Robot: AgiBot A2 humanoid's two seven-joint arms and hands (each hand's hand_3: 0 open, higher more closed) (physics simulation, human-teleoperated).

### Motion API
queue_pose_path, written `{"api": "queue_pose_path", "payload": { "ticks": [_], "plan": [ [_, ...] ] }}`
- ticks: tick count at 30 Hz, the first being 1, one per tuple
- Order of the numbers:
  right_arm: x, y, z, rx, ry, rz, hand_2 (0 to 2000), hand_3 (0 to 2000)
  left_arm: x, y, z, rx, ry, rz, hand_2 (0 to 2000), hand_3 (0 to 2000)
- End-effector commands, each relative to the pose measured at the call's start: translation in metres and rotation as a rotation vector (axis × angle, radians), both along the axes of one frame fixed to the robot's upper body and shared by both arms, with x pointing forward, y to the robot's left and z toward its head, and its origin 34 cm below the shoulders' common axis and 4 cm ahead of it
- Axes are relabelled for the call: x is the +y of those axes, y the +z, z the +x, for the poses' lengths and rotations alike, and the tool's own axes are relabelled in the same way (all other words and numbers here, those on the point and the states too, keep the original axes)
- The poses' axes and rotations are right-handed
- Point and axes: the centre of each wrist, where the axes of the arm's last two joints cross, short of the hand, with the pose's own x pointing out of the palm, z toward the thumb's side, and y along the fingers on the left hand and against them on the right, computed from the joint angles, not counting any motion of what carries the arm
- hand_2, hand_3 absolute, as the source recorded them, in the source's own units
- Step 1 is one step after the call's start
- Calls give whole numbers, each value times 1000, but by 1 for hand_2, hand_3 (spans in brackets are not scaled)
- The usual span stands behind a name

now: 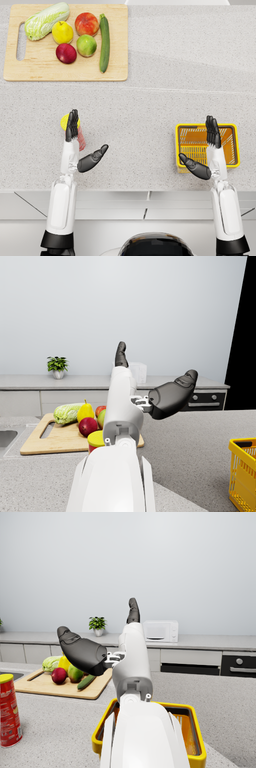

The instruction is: Pick up the red potato chip and place it into the yellow basket

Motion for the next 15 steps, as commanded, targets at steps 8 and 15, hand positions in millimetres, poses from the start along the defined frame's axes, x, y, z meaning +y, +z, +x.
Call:
{"api": "queue_pose_path", "payload": {
  "ticks": [8, 15],
  "plan": [
    [-35, 14, 3, -87, -268, -169, 0, 0, 42, -32, 46, 157, 253, 157, 0, 0],
    [-17, 4, -4, -73, -212, -206, 0, 0, 47, -99, 62, 425, 266, 176, 0, 0]
  ]
}}
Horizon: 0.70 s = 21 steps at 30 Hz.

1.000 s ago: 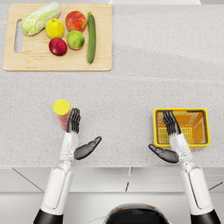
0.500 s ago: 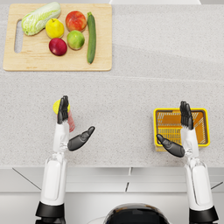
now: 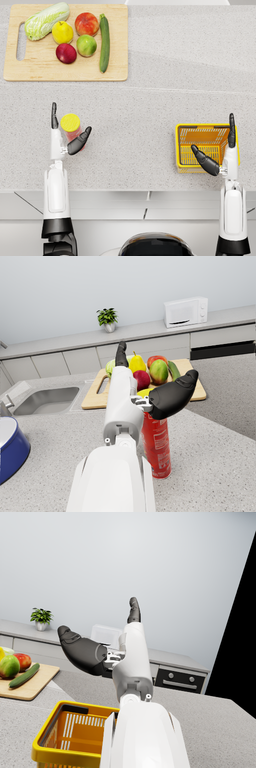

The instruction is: Pick up the red potato chip and place it into the yellow basket

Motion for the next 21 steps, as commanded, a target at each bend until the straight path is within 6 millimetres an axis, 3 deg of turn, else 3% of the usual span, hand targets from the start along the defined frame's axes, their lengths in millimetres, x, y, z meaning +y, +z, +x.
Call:
{"api": "queue_pose_path", "payload": {
  "ticks": [1, 5, 10, 11, 12, 16, 18, 21],
  "plan": [
    [7, 2, -4, -11, 25, -7, 0, 0, 6, -32, 14, 142, 32, -24, 0, 0],
    [8, 1, -4, -9, 26, -3, 0, 0, 6, -60, 27, 284, 50, -45, 0, 0],
    [10, -3, -4, 6, 30, 3, 0, 0, 4, -73, 39, 375, 64, -70, 0, 0],
    [10, -3, -4, 6, 30, 5, 0, 0, 5, -74, 42, 390, 72, -82, 1361, 327],
    [10, -3, -5, 5, 29, 6, 0, 0, 5, -73, 41, 381, 69, -86, 2000, 653],
    [13, -8, -5, 23, 39, 9, 0, 0, 1, -55, 37, 287, 11, -77, 2000, 1960],
    [22, -10, -4, 32, 72, 5, 0, 0, -7, -38, 33, 203, -11, -56, 2000, 2000],
    [44, -17, 1, 59, 149, -2, 0, 0, -35, 21, 19, -37, -162, 11, 2000, 2000]
  ]
}}
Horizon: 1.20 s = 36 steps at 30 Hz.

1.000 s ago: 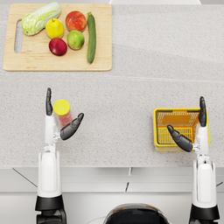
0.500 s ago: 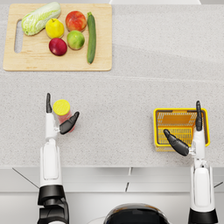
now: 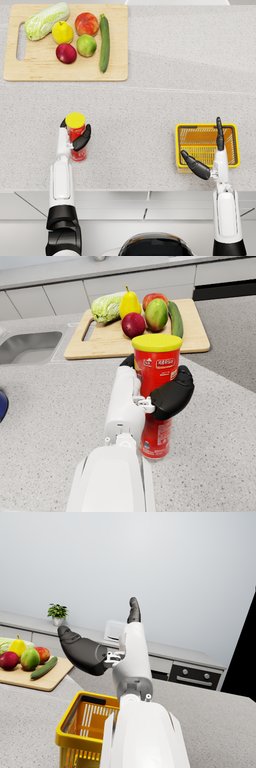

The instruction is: Pick up the red potato chip and place it into the yellow basket

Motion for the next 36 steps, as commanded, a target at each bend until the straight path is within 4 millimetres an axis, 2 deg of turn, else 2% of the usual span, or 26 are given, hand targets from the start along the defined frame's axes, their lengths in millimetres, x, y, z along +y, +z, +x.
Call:
{"api": "queue_pose_path", "payload": {
  "ticks": [1, 4, 7, 9, 13, 18, 20, 21, 22, 23, 24, 25, 26, 27, 29, 30, 32, 34, 36],
  "plan": [
    [31, -5, 8, 25, 108, -12, 0, 0, -35, 88, -12, -346, -142, 45, 2000, 2000],
    [56, -13, 12, 60, 184, -14, 0, 0, -65, 130, -33, -526, -260, 63, 2000, 2000],
    [79, -16, 12, 74, 257, -21, 0, 0, -95, 159, -50, -652, -371, 59, 2000, 2000],
    [94, -16, 16, 80, 297, -19, 0, 0, -119, 170, -61, -707, -454, 48, 2000, 2000],
    [118, -20, 25, 112, 351, -21, 0, 0, -161, 162, -81, -706, -622, 46, 2000, 2000],
    [121, -18, 35, 120, 339, -2, 0, 0, -183, 157, -99, -711, -732, 38, 2000, 2000],
    [122, -15, 35, 115, 388, -22, 0, 0, -187, 153, -105, -702, -744, 46, 2000, 2000],
    [120, -16, 34, 119, 405, -34, 0, 0, -186, 151, -104, -695, -730, 53, 2000, 2000],
    [118, -17, 34, 124, 416, -44, 1361, 327, -184, 151, -102, -695, -712, 56, 2000, 2000],
    [118, -18, 34, 137, 505, -96, 2000, 653, -182, 151, -100, -694, -706, 62, 2000, 2000],
    [117, -18, 33, 141, 562, -132, 2000, 980, -181, 152, -98, -698, -705, 65, 2000, 2000],
    [117, -16, 33, 135, 586, -147, 2000, 1307, -180, 152, -97, -698, -701, 68, 639, 1673],
    [116, -13, 34, 125, 581, -143, 2000, 1633, -174, 153, -97, -706, -660, 62, 0, 1347],
    [113, -9, 34, 111, 552, -127, 2000, 1960, -168, 155, -95, -713, -621, 55, 0, 1020],
    [104, 1, 39, 76, 470, -75, 2000, 2000, -146, 161, -91, -737, -518, 42, 0, 367],
    [96, 9, 44, 55, 430, -42, 2000, 2000, -128, 165, -92, -753, -453, 44, 0, 40],
    [65, 31, 57, -9, 327, 20, 2000, 2000, -80, 164, -95, -760, -271, 51, 0, 0],
    [29, 50, 55, -92, 208, 73, 2000, 2000, -31, 158, -100, -746, -50, 28, 0, 0],
    [-4, 57, 49, -134, 97, 116, 2000, 2000, -1, 150, -104, -727, 96, 2, 0, 0]
  ]
}}
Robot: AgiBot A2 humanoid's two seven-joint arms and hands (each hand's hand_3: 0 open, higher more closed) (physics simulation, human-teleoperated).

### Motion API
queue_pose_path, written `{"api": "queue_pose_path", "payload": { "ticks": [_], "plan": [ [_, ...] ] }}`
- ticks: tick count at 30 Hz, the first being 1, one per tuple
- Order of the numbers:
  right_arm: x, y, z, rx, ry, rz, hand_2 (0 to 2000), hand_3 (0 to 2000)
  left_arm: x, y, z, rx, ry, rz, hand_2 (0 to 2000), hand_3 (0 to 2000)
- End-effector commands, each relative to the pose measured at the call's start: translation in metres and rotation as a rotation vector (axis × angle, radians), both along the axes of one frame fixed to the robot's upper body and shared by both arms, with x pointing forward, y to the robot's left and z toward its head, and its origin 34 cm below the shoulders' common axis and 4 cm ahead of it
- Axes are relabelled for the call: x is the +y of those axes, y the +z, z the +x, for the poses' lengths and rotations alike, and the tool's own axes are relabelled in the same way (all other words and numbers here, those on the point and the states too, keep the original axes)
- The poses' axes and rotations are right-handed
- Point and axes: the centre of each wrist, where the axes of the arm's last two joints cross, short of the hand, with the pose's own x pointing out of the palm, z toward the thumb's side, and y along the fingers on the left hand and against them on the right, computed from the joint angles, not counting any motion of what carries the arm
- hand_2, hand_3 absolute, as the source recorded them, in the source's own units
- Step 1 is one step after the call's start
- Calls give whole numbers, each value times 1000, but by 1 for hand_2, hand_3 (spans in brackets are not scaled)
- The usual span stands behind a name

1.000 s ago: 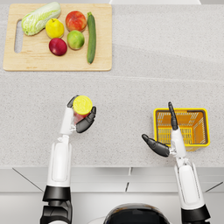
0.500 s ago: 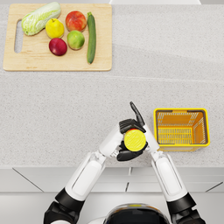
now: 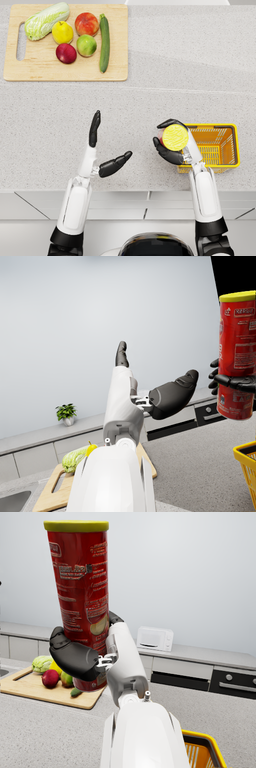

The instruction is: Pick up the red potato chip and place it into the yellow basket

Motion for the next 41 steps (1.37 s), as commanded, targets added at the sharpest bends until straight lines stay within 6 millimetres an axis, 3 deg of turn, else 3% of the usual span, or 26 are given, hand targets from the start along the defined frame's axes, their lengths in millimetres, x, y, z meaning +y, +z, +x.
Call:
{"api": "queue_pose_path", "payload": {
  "ticks": [1, 3, 5, 8, 11, 15, 16, 17, 19, 21, 26, 30, 31, 41],
  "plan": [
    [-67, 31, -5, -112, -210, 107, 2000, 2000, 73, -10, -10, 21, 286, -132, 0, 0],
    [-95, 26, -5, -96, -280, 134, 2000, 2000, 84, -20, -6, 63, 323, -150, 0, 0],
    [-106, 20, -8, -80, -328, 158, 2000, 2000, 81, -25, -2, 88, 313, -144, 0, 0],
    [-106, -2, -8, 3, -346, 173, 2000, 2000, 78, -29, 3, 109, 300, -140, 0, 0],
    [-102, -25, 4, 313, -328, 125, 2000, 2000, 75, -30, 3, 113, 290, -137, 0, 0],
    [-89, -39, 11, 464, -295, 78, 2000, 2000, 73, -29, 4, 110, 282, -135, 0, 0],
    [-86, -41, 10, 478, -269, 55, 639, 1673, 72, -30, 4, 114, 279, -134, 0, 0],
    [-87, -38, 7, 472, -283, 63, 0, 1347, 71, -31, 5, 115, 275, -133, 0, 0],
    [-86, -30, 6, 449, -313, 81, 0, 693, 70, -27, 6, 105, 270, -131, 0, 0],
    [-83, -17, 1, 235, -369, 152, 0, 40, 69, -19, 12, 84, 262, -126, 0, 0],
    [-86, 21, -3, -41, -437, 217, 0, 0, 78, 20, 38, -6, 271, -122, 0, 0],
    [-91, 11, 3, -24, -466, 232, 0, 0, 81, 12, 49, 44, 278, -135, 0, 0],
    [-88, 8, 0, -20, -462, 230, 0, 0, 79, 8, 41, 42, 275, -132, 0, 0],
    [-90, 6, 2, -15, -471, 234, 0, 0, 80, 6, 49, 62, 277, -136, 0, 0]
  ]
}}
